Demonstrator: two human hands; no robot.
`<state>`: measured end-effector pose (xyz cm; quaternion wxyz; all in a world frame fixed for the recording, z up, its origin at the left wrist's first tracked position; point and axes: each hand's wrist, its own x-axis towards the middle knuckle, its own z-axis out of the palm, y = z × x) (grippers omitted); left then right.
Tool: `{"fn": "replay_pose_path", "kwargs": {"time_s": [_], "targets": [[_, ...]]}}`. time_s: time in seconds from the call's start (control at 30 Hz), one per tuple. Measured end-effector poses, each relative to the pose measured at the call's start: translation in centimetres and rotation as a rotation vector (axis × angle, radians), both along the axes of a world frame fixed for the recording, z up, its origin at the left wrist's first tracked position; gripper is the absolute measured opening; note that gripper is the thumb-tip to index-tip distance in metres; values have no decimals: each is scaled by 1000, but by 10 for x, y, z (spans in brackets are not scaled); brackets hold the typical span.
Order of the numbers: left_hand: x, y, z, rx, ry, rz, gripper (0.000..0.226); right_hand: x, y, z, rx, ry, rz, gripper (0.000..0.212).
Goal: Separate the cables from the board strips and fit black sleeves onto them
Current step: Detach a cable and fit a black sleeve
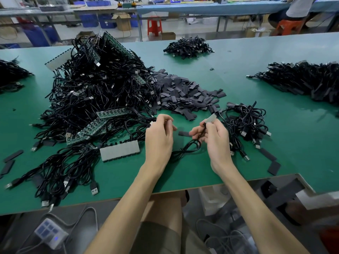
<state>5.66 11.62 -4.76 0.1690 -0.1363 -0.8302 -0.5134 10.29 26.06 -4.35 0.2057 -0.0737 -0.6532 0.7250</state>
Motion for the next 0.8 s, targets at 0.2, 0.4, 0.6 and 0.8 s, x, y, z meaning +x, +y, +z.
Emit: {"fn": "replay_pose_path", "kwargs": {"time_s": [0.2, 0.4, 0.6, 0.8], "targets": [[-6, 2, -5, -427, 68, -38, 27, -3, -1, -2, 43, -43, 11, 22], [-8, 5, -3, -461, 16, -125, 10, -3, 0, -5, 88, -63, 18, 19], [-8, 6, -4, -485, 29, -83, 15, -4, 0, -8, 156, -67, 41, 25], [-8, 0, -2, -106, -74, -242, 10, -4, -1, -8, 225, -52, 30, 25]]}}
